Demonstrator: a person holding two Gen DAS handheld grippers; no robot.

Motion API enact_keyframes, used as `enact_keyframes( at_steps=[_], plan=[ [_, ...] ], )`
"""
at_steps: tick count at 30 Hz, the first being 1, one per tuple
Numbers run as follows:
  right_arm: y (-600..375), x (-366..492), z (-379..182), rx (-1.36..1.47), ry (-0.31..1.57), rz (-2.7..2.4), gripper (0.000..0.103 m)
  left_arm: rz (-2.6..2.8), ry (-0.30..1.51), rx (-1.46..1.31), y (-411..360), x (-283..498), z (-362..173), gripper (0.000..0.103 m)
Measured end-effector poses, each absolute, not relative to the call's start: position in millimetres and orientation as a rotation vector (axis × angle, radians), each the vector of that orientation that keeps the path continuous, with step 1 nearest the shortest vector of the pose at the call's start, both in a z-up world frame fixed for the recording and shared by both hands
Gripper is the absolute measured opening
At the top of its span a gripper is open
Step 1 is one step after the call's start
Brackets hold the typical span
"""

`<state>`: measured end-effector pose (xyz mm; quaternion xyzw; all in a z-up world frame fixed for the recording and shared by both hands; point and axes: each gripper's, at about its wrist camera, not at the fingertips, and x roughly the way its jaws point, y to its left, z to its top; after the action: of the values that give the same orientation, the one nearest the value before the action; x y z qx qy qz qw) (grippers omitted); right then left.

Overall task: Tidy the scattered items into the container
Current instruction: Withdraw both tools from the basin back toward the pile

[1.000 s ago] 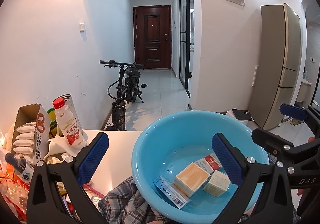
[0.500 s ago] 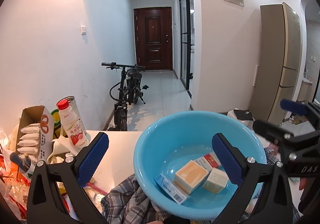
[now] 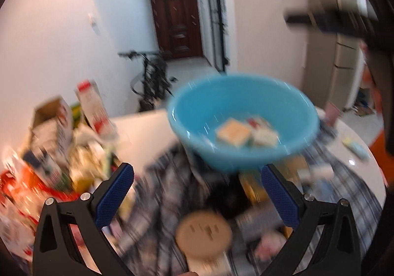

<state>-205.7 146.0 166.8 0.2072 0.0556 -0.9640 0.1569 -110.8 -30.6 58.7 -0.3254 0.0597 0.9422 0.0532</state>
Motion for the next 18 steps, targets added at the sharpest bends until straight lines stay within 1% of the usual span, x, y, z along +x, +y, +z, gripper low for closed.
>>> enact_keyframes(
  at_steps=[8, 14, 18],
  plan=[
    [161, -201, 175, 0.564, 0.107, -2.775, 0.103, 2.682, 0.118, -1.117, -24, -91, -2, 0.103],
    [167, -206, 172, 0.58, 0.082, -2.784, 0.103, 2.619, -0.016, -1.191, -38, -101, -26, 0.103],
    [166, -209, 170, 0.592, 0.083, -2.784, 0.103, 2.598, -0.062, -1.249, -43, -107, -41, 0.103]
  ],
)
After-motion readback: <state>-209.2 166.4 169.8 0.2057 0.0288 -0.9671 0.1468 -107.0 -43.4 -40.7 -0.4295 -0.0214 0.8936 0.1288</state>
